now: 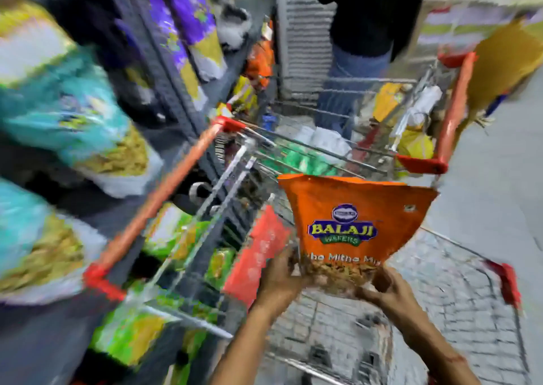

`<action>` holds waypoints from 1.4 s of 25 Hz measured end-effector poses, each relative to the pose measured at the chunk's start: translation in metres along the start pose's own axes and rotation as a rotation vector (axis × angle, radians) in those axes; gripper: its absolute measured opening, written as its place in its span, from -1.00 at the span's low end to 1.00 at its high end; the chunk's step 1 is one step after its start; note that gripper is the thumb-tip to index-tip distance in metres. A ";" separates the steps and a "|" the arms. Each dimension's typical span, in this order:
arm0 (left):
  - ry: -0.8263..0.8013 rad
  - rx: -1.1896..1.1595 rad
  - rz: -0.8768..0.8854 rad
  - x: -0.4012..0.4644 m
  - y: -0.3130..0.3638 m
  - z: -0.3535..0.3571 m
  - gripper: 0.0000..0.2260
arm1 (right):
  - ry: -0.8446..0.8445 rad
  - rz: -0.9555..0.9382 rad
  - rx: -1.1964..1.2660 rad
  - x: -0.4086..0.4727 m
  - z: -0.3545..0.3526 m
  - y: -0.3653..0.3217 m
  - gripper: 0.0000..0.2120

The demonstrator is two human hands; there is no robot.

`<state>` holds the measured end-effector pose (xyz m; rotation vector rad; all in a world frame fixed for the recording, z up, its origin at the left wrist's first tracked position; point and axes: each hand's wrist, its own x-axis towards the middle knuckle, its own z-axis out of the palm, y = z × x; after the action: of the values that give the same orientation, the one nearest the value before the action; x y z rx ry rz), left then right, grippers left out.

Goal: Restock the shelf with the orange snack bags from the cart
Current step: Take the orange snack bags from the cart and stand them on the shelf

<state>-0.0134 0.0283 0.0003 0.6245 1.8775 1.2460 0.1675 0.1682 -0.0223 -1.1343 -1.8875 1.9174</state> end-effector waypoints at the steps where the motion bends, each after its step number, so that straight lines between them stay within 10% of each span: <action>1: 0.087 -0.036 0.066 -0.026 0.018 -0.025 -0.45 | -0.030 -0.085 -0.003 -0.009 0.018 -0.029 -0.47; 11: 0.968 -0.131 0.628 -0.368 0.165 -0.237 -0.46 | -0.592 -0.917 0.153 -0.190 0.254 -0.299 -0.46; 18: 1.312 0.019 0.648 -0.499 0.186 -0.311 -0.41 | -0.917 -1.076 0.200 -0.262 0.375 -0.381 -0.48; 35: 1.274 -0.079 0.387 -0.434 0.187 -0.412 -0.68 | -0.990 -0.898 0.031 -0.173 0.473 -0.424 -0.26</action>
<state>-0.1057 -0.4416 0.4056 0.0790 2.7291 2.2868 -0.1703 -0.2350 0.3736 0.8004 -2.1267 1.9639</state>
